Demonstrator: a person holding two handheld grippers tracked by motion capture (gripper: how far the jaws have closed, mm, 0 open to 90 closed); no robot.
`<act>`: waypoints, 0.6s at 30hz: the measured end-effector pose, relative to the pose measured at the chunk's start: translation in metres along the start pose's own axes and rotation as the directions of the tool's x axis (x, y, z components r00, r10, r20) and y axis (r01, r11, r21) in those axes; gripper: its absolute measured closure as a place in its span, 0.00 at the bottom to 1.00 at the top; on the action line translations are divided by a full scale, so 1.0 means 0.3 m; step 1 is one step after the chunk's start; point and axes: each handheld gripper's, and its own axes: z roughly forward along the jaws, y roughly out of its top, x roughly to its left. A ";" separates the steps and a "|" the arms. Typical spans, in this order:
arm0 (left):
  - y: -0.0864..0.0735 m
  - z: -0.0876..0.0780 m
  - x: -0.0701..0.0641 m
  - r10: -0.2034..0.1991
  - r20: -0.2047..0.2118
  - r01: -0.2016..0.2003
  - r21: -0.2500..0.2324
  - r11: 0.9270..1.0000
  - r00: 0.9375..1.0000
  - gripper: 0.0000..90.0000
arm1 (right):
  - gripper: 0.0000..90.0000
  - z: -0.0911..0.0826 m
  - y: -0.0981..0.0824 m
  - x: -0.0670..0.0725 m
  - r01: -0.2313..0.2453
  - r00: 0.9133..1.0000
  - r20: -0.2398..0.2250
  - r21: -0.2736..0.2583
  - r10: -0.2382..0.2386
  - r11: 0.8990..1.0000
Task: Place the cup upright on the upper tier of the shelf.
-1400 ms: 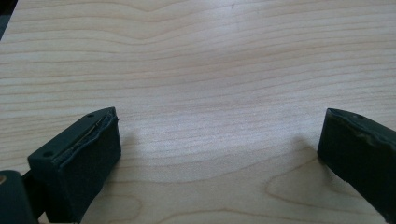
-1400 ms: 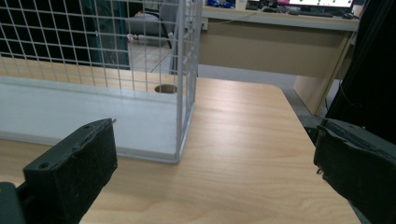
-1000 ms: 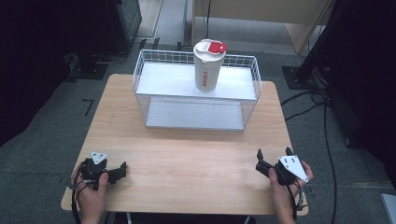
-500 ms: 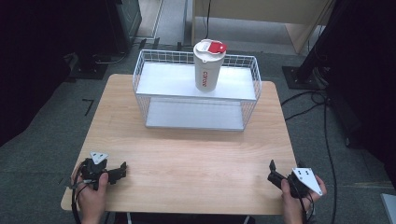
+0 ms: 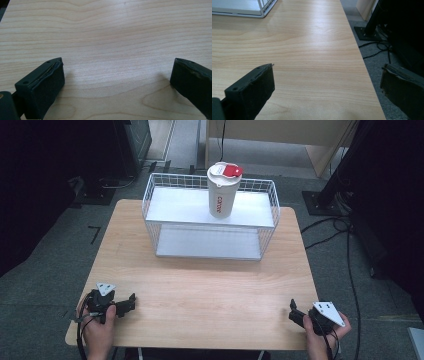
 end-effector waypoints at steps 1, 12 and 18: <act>0.000 0.000 0.000 0.000 0.000 0.000 0.000 1.000 1.000 0.00 | 0.00 0.002 0.001 0.000 -0.002 1.000 -0.003 0.003 0.002 1.000; 0.000 0.000 0.000 0.000 0.000 0.000 0.000 1.000 1.000 0.00 | 0.00 0.031 0.006 0.046 0.150 0.986 -0.088 0.128 -0.140 0.980; 0.000 0.000 0.000 0.000 0.000 0.000 0.000 1.000 1.000 0.00 | 0.00 0.048 0.008 0.067 0.208 0.975 -0.114 0.174 -0.190 0.963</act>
